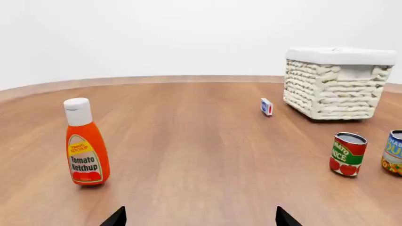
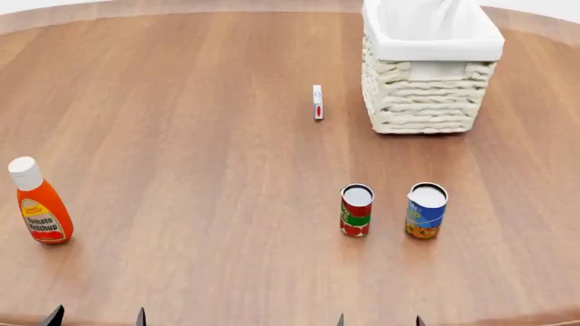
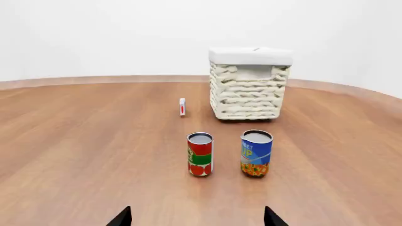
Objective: Pick up the alphabet soup and the cream cheese box, and put them in the basket.
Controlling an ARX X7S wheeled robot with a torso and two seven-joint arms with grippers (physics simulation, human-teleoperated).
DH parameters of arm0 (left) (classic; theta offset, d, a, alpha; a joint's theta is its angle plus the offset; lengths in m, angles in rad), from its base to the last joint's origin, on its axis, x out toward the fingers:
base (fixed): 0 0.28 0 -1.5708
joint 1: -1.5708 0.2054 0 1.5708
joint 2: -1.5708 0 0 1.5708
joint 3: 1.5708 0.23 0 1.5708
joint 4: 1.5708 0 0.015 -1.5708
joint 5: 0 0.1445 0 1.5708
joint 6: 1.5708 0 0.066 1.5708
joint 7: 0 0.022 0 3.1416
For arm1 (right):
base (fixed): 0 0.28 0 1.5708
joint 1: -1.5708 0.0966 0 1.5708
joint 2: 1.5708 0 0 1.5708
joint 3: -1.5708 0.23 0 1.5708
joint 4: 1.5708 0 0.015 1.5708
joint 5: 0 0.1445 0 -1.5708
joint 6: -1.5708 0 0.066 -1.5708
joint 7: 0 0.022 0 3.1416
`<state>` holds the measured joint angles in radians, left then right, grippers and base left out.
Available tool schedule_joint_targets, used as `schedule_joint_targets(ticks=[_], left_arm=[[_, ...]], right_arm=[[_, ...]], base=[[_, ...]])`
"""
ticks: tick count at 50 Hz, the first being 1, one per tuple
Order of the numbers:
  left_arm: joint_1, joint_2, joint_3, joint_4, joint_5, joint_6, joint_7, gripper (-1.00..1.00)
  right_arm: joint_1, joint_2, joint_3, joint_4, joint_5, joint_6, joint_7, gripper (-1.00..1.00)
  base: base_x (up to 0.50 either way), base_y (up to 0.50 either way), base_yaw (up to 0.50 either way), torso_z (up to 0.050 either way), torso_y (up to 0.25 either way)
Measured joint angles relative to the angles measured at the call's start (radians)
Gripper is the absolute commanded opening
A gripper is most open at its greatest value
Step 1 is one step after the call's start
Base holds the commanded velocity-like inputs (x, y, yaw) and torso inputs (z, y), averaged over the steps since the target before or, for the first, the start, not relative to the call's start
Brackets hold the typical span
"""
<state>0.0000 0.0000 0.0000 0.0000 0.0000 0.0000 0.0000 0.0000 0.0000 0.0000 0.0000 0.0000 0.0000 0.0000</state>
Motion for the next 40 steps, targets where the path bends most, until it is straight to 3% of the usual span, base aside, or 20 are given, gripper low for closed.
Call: schedule_joint_targets(ticks=[18,40], left_arm=[[0.002,-0.043,0.045,0.053,-0.019,-0.012,-0.045,1.00],[0.073,-0.102,0.072,0.536,0.009,-0.103,-0.116,1.00]], right_arm=[[0.000,0.039,-0.041,-0.059,0.014,0.025,0.054,1.00],[-0.105,0.106,-0.069,-0.589,-0.039,0.115,0.120,1.00]], base=[[0.00,0.00,0.00,0.000,0.000],[0.00,0.00,0.00,0.000,0.000]])
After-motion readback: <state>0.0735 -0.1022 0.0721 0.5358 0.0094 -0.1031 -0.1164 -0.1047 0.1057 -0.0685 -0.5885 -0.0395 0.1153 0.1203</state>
